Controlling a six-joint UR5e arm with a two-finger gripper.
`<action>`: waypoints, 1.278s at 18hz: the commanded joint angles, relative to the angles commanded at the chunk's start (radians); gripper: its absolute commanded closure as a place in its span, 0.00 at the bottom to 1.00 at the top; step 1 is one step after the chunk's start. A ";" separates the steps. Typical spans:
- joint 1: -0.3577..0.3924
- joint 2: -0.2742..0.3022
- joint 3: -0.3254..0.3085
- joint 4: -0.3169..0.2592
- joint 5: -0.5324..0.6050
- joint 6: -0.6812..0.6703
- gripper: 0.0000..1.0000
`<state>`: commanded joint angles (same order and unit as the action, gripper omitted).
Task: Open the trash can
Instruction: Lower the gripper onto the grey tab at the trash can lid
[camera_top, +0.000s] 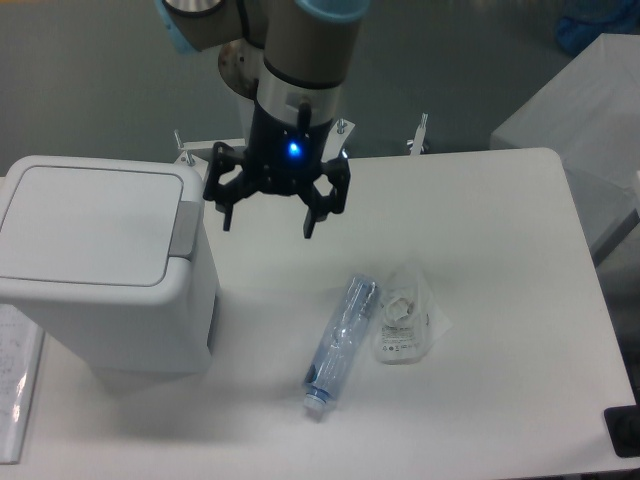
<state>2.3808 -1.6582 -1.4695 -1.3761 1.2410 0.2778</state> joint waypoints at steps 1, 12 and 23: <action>-0.003 0.000 -0.006 0.011 0.000 -0.006 0.00; -0.048 -0.012 -0.075 0.144 0.000 -0.049 0.00; -0.061 -0.006 -0.104 0.146 0.006 -0.054 0.00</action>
<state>2.3194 -1.6644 -1.5738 -1.2303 1.2471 0.2240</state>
